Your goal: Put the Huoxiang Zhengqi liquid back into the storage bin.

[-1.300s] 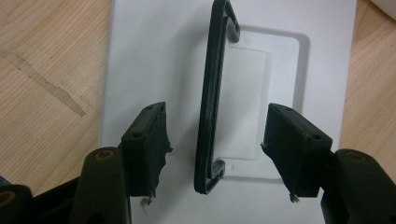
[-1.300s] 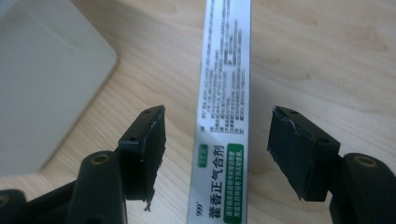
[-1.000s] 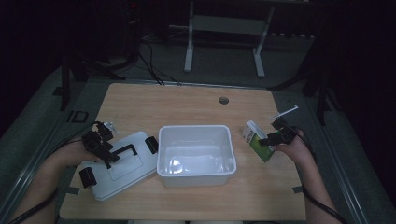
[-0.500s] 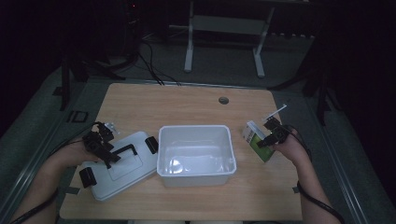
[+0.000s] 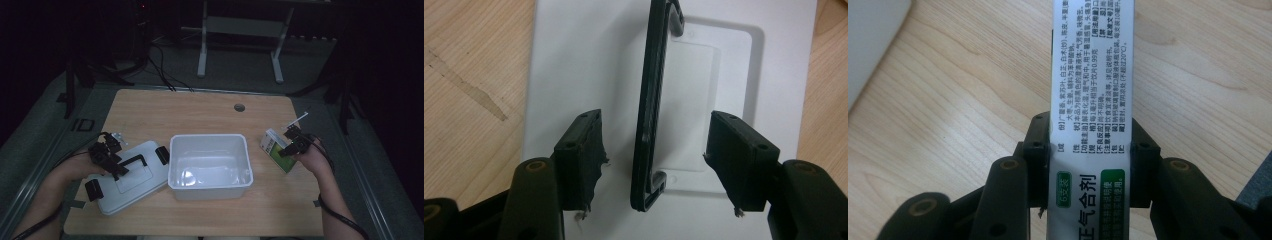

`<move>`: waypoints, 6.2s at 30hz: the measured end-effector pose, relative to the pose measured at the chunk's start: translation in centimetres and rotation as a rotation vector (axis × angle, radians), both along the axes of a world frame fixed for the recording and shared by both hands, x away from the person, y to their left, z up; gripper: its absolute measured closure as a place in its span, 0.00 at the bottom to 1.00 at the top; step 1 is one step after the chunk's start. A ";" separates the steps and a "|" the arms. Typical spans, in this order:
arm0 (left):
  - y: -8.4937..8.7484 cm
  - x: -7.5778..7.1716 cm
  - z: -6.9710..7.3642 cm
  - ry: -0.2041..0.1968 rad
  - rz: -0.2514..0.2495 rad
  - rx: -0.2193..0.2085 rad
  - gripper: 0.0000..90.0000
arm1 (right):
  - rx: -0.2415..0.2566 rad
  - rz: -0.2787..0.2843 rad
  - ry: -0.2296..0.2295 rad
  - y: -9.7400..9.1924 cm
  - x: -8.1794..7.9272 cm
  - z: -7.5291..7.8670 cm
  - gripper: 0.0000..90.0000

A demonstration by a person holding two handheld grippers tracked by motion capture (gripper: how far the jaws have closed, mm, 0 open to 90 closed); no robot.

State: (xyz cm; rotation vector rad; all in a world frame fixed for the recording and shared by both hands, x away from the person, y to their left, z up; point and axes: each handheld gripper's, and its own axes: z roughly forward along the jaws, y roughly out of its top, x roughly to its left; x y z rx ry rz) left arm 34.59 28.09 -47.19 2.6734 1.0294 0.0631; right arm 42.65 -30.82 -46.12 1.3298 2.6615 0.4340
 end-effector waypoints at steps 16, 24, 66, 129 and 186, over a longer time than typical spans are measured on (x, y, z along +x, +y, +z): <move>-0.2 -0.1 0.3 -0.002 -0.001 0.002 0.44 | 0.031 0.092 -0.038 -0.5 -2.0 4.1 0.71; -0.1 -0.2 0.0 0.000 -0.002 -0.006 0.44 | 0.028 0.151 -0.060 0.0 -3.2 6.2 0.70; -0.4 -0.3 0.0 0.011 -0.007 -0.008 0.44 | 0.154 0.619 -0.158 11.2 -8.9 14.5 0.70; -0.8 -0.1 -0.8 0.005 -0.026 -0.019 0.53 | -0.012 0.813 0.104 20.3 -7.2 1.9 0.70; -1.2 0.1 -0.6 0.019 -0.020 -0.011 0.56 | 0.177 0.562 -0.112 9.5 -6.6 7.0 0.30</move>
